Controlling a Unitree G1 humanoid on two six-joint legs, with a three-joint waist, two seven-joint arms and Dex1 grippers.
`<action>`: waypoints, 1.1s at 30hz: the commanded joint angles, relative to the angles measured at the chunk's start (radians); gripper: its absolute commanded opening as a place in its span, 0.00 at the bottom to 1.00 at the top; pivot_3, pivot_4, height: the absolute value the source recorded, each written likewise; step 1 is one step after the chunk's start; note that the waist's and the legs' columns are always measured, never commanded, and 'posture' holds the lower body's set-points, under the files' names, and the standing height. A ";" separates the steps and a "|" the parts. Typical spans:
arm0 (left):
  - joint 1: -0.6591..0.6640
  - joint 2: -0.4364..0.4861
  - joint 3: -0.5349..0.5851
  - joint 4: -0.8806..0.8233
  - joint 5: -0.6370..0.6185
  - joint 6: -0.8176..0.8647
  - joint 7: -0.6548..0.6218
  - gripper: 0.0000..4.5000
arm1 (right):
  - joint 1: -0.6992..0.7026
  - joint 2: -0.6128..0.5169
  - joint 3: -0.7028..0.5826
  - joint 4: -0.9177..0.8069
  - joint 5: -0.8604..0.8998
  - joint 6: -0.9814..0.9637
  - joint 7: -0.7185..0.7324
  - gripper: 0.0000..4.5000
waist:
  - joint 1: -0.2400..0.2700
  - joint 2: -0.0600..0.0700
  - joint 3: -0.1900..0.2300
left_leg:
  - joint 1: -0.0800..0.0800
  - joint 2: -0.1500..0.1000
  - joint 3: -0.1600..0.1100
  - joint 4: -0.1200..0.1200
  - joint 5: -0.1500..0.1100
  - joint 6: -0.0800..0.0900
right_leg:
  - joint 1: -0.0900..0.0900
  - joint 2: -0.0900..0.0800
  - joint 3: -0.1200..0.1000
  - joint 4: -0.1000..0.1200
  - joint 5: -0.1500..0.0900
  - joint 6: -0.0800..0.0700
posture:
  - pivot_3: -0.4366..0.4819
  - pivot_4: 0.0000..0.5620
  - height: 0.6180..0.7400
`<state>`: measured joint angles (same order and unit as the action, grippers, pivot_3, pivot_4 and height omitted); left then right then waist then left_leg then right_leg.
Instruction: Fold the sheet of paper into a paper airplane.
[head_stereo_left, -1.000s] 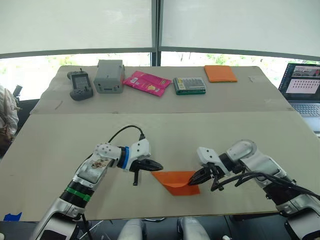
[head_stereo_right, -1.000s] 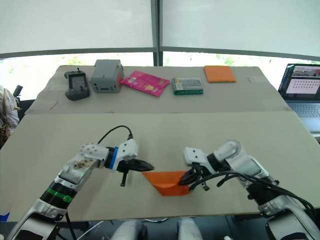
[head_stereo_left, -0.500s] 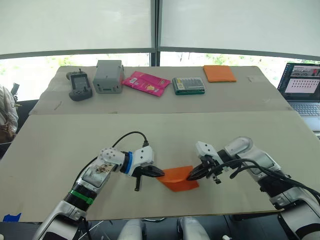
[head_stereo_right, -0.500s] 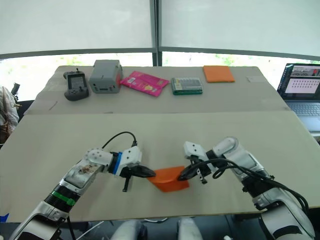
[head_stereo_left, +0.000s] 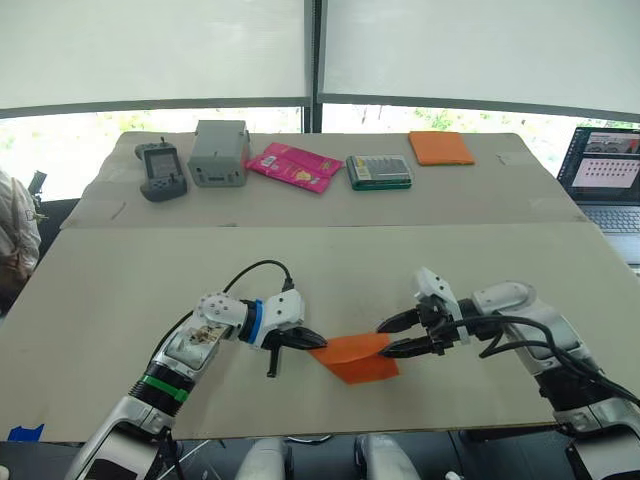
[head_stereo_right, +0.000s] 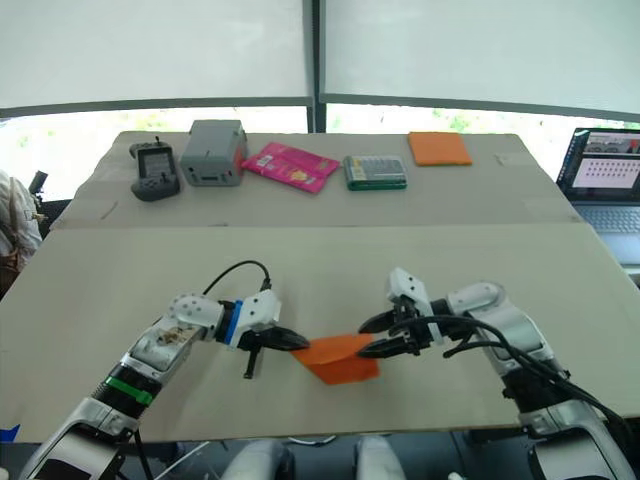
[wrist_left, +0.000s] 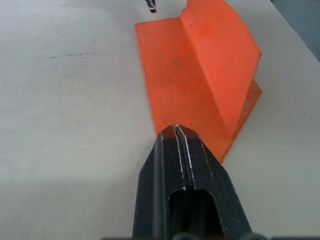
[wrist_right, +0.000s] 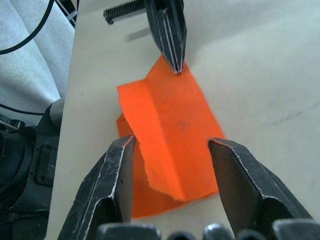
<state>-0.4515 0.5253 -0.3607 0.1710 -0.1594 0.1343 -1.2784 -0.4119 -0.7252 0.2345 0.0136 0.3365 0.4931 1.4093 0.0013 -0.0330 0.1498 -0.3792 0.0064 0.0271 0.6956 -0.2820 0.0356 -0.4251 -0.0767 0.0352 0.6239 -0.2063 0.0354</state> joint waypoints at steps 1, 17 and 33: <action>-0.003 0.011 -0.007 0.014 0.020 -0.004 -0.011 0.00 | 0.018 -0.009 -0.036 -0.053 0.028 0.001 -0.018 0.59 | -0.001 0.000 0.000 | 0.000 0.000 0.000 0.000 0.000 0.000 | 0.000 0.000 0.000 0.000 0.000 0.000 | 0.48 0.27 1.00; -0.020 0.017 -0.009 0.028 0.039 -0.021 -0.016 0.00 | 0.023 0.068 -0.083 -0.005 0.089 0.095 -0.112 0.01 | -0.001 0.000 0.000 | 0.000 0.000 0.000 0.000 0.000 0.000 | 0.000 0.000 0.000 0.000 0.000 0.000 | 0.48 0.27 1.00; 0.000 0.007 -0.003 0.022 0.038 -0.024 0.011 0.00 | -0.036 0.086 0.008 0.037 0.051 0.369 -0.257 0.01 | -0.004 0.000 0.000 | 0.000 0.000 0.000 0.000 0.000 0.000 | 0.000 0.000 0.000 0.000 0.000 0.000 | 0.48 0.27 1.00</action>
<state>-0.4661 0.5283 -0.3600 0.1926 -0.1458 0.1082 -1.2808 -0.4382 -0.6409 0.2277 0.0411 0.3948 0.8281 1.1712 -0.0027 -0.0330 0.1498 -0.3791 0.0067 0.0270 0.6956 -0.2820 0.0356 -0.4249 -0.0763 0.0351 0.6240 -0.2063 0.0354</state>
